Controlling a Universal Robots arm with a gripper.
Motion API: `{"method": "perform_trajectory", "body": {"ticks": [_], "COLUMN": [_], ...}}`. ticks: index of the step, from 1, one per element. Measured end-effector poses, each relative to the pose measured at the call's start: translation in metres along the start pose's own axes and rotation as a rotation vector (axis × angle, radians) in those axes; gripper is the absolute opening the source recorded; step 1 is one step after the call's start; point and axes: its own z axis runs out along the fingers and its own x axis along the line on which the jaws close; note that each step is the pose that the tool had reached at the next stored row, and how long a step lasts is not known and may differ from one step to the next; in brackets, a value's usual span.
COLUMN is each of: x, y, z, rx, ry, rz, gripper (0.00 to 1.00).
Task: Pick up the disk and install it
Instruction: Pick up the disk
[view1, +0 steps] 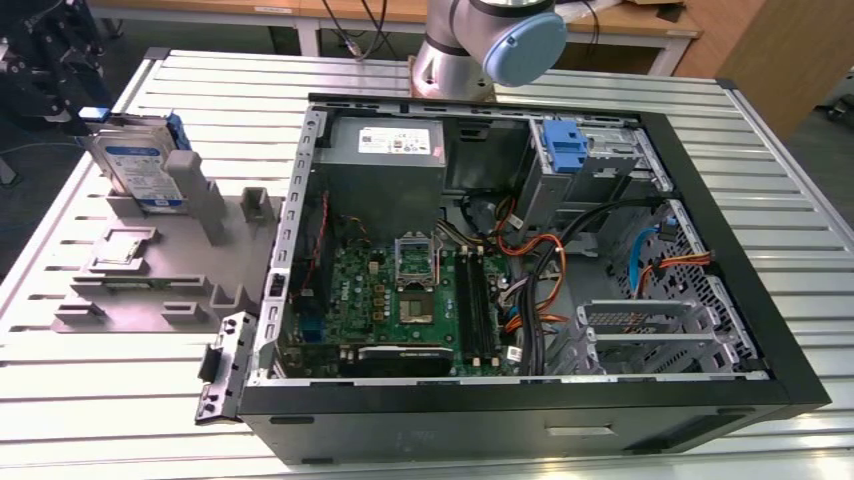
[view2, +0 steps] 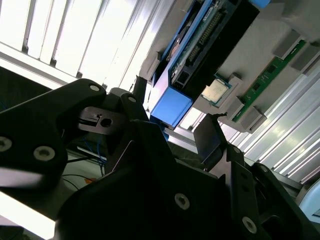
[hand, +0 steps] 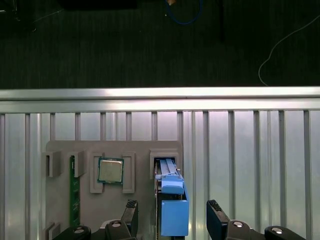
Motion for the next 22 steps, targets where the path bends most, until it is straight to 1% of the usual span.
{"method": "perform_trajectory", "body": {"ticks": [22], "x": [0.0000], "y": [0.0000], "z": [0.0000], "rx": [-0.0001], "ry": [0.0000], "rz": [-0.012], "gripper": [0.65]}}
